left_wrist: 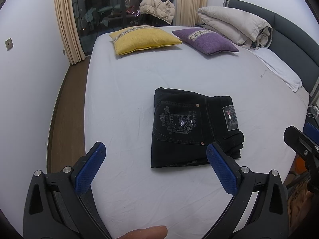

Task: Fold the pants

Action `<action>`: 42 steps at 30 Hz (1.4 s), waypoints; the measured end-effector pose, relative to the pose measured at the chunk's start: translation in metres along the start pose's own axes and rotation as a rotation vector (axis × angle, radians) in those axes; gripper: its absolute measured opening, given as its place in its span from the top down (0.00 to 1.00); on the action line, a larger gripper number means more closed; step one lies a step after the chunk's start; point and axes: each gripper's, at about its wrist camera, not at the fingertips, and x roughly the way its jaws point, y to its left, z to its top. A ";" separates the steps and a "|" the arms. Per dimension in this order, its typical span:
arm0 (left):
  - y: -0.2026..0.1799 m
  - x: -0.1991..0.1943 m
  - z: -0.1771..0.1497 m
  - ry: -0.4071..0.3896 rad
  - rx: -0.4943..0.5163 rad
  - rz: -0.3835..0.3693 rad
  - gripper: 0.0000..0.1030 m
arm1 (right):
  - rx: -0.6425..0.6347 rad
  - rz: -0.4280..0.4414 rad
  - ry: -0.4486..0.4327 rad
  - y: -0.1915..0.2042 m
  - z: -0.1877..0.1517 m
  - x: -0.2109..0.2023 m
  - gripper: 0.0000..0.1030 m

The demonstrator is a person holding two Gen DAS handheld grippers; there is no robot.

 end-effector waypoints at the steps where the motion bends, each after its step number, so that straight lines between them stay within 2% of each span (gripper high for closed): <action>1: 0.000 0.000 0.000 0.000 0.000 0.000 0.00 | 0.000 0.000 -0.001 0.000 0.000 0.000 0.00; 42: -0.006 -0.001 0.002 -0.002 0.002 0.000 0.00 | -0.001 -0.002 0.001 0.002 -0.001 0.002 0.00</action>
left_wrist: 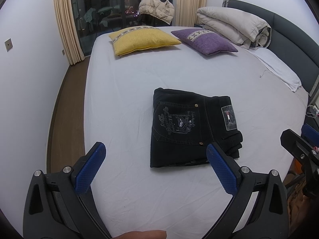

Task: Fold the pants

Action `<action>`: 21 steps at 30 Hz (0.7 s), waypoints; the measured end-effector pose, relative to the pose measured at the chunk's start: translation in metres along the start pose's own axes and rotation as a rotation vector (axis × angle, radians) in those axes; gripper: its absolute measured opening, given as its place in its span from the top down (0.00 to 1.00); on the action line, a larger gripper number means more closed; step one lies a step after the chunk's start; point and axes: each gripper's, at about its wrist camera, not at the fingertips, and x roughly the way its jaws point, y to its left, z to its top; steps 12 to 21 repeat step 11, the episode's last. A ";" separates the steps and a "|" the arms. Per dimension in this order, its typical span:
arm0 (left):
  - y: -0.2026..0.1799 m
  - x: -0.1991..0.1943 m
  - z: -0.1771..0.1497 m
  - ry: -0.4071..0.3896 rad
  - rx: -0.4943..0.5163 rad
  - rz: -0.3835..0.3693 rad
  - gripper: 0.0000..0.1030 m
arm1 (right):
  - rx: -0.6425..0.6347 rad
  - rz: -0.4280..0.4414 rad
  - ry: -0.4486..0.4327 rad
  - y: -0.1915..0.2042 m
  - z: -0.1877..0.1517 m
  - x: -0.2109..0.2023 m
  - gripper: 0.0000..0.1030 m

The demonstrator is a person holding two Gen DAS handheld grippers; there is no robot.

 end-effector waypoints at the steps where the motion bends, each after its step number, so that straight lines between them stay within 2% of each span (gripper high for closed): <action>1: 0.000 0.000 0.000 0.001 0.000 0.000 0.00 | 0.000 0.000 0.000 0.000 0.000 0.000 0.00; 21: 0.002 0.003 -0.002 -0.002 -0.002 -0.008 0.00 | -0.001 0.001 0.004 0.001 -0.004 0.001 0.00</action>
